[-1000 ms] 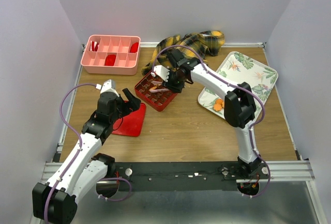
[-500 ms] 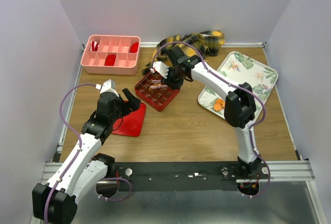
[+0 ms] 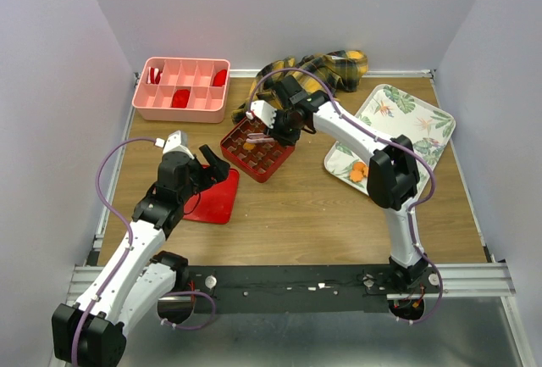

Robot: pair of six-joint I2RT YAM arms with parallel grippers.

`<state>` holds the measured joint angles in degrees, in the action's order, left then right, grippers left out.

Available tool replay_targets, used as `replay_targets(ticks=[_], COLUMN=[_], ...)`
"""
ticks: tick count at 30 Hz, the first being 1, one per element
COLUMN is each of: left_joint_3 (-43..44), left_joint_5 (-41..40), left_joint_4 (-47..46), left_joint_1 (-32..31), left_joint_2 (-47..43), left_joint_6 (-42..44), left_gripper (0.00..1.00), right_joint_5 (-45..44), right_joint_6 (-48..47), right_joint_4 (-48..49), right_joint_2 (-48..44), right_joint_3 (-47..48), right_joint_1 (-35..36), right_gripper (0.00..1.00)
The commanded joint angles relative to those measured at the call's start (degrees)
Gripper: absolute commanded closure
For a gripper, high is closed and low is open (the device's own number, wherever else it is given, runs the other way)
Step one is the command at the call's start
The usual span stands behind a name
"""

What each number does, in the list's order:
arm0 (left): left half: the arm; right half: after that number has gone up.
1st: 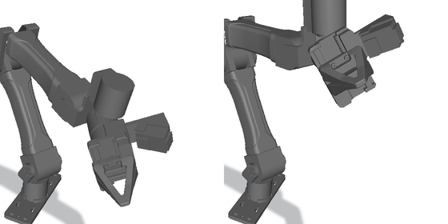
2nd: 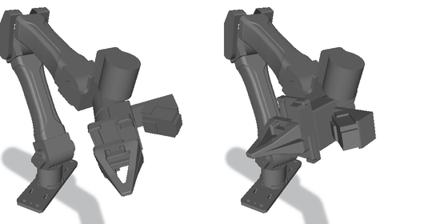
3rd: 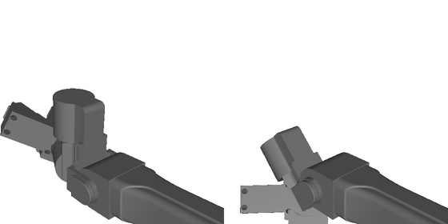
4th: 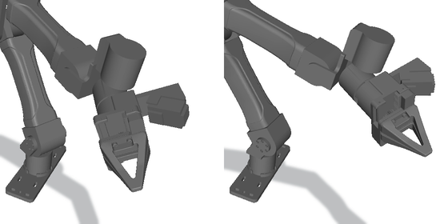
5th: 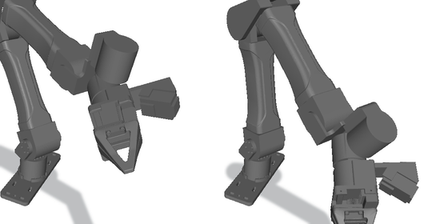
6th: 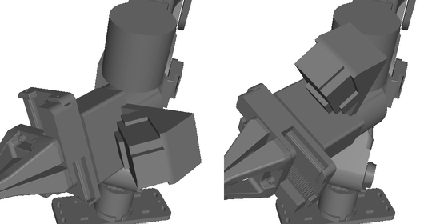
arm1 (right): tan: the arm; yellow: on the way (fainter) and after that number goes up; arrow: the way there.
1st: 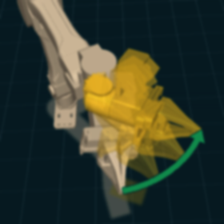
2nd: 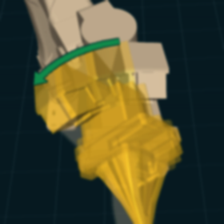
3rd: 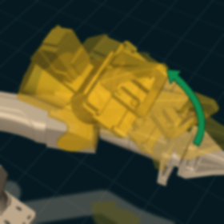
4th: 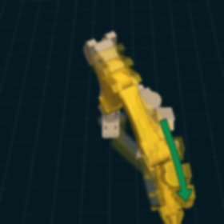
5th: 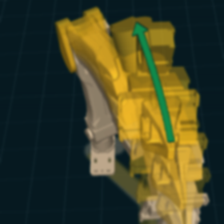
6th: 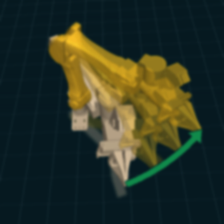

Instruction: Pack the cookies

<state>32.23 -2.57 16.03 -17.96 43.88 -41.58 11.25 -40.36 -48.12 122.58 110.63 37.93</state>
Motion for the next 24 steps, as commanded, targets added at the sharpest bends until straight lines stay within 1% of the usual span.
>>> replay_targets(ticks=[1, 8, 14, 19, 20, 22, 23, 24], left_joint_3=[-0.2, 0.1, -0.3, -0.2, -0.3, -0.4, -0.5, -0.5], left_joint_5=[-0.7, -0.6, -0.2, 0.3, 0.5, 0.7, 1.0, 1.1], left_joint_4=[0.5, 0.8, 0.6, -0.1, -0.4, -0.9, -1.0, -1.5], left_joint_1=[0.5, 0.6, 0.6, 0.6, 0.7, 0.7, 0.8, 0.8], left_joint_2=[-0.8, -0.8, -0.9, -0.2, -0.1, 0.1, 0.3, 0.5], left_joint_6=[0.4, 0.5, 0.3, -0.1, -0.2, -0.5, -0.6, -0.7], left_gripper=[0.01, 0.01, 0.01, 0.01, 0.01, 0.01, 0.01, 0.01], right_joint_5=[2.4, 5.5, 8.2, 9.8, 10.4, 11.2, 11.3, 11.9], right_joint_6=[2.5, 4.8, 7.0, 9.0, 9.4, 10.3, 10.6, 10.7], right_joint_4=[-1.0, -2.7, -2.9, -2.6, -2.5, -2.6, -2.4, -2.2], right_joint_2=[-1.6, -7.0, -14.7, -21.8, -23.0, -26.7, -27.8, -29.3], right_joint_3=[1.7, 0.2, -6.2, -14.8, -18.1, -21.6, -24.9, -27.1], right_joint_1=[0.7, 0.2, -2.1, -6.4, -7.4, -10.8, -12.1, -15.0], right_gripper=[0.65, 0.65, 0.65, 0.65, 0.65, 0.65, 0.65, 0.65])
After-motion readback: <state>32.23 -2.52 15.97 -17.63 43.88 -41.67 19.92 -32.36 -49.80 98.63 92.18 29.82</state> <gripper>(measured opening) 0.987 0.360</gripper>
